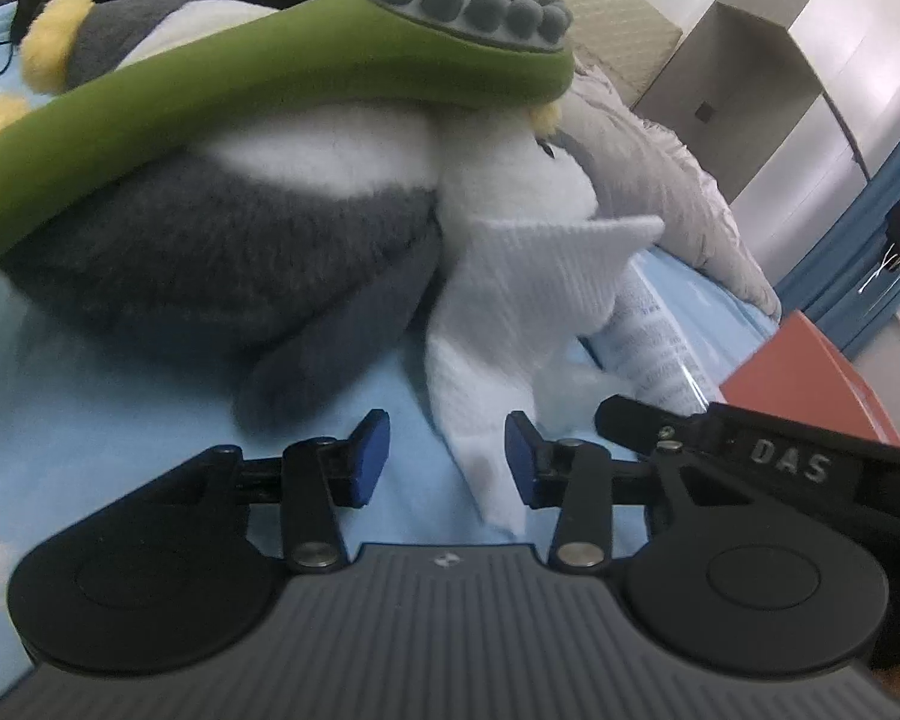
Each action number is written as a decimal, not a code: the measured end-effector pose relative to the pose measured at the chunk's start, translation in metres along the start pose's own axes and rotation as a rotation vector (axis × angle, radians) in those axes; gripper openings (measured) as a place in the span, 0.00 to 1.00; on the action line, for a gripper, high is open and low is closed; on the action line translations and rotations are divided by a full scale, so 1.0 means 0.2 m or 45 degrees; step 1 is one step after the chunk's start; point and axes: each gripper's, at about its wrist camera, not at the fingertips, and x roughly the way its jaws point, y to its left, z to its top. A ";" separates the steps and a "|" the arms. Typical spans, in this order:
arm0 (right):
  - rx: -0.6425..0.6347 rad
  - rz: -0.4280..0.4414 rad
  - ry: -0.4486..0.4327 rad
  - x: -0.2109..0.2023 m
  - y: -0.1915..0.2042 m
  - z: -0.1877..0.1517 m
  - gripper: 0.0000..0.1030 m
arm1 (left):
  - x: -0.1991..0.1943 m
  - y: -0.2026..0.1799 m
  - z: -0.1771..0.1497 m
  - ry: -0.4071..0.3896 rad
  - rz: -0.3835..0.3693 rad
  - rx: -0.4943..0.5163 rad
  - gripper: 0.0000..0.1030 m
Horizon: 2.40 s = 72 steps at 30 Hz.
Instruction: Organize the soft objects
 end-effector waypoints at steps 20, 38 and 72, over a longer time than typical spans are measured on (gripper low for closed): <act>0.022 -0.018 0.051 0.18 0.01 0.05 0.19 | 0.21 0.10 0.12 0.003 -0.166 -0.210 0.05; -0.048 0.015 0.038 -0.32 0.04 -0.14 0.19 | -0.37 -0.08 -0.07 0.009 -0.144 -0.263 0.04; -0.136 0.002 0.283 -0.91 0.00 -0.74 0.23 | -1.10 -0.01 -0.75 0.224 0.123 -0.204 0.18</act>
